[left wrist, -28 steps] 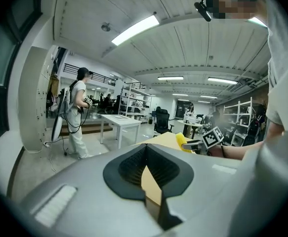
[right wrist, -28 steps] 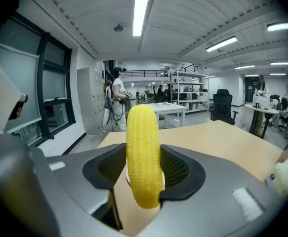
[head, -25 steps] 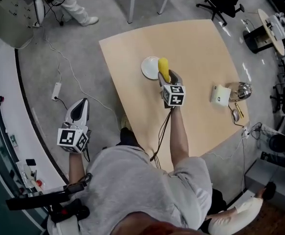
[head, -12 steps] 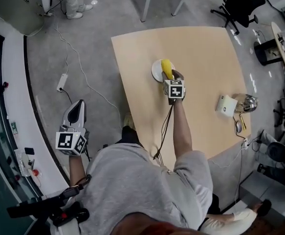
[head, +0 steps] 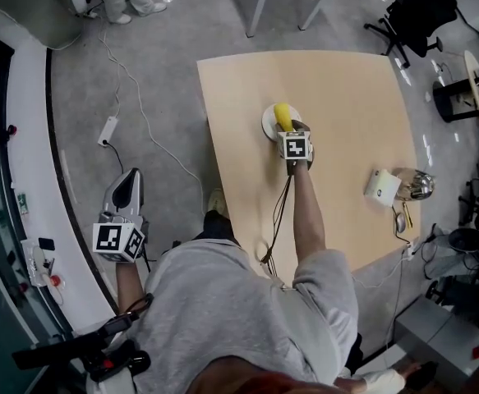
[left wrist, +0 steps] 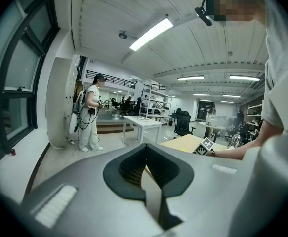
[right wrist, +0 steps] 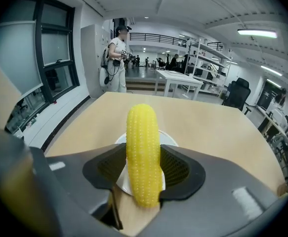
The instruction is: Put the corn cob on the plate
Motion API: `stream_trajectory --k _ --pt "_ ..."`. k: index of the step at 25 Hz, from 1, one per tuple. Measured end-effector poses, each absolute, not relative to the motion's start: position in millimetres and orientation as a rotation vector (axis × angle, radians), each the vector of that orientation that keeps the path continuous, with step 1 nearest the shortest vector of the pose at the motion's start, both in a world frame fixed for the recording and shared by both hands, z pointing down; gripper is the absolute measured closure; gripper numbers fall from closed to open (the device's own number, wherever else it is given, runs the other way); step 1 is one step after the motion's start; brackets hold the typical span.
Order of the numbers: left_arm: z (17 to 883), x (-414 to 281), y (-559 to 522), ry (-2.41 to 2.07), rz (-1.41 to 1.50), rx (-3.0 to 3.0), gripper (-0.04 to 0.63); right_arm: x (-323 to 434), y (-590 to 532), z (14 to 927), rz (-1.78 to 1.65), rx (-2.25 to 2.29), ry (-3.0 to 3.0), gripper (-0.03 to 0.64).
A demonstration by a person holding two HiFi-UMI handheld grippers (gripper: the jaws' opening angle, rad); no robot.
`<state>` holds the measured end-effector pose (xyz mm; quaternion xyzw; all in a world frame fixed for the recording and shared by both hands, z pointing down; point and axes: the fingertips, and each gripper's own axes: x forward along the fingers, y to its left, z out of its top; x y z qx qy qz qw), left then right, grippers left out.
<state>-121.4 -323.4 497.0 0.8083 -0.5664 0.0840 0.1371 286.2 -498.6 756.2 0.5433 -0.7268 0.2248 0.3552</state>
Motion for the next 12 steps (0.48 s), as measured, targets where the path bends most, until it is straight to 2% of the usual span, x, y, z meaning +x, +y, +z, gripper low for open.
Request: stream_trajectory --k 12 --pt "498.6 -127.4 -321.6 -1.651 0.240 2.321 0.575 279.1 -508.0 778.2 0.573 1.363 -1.831 0.396"
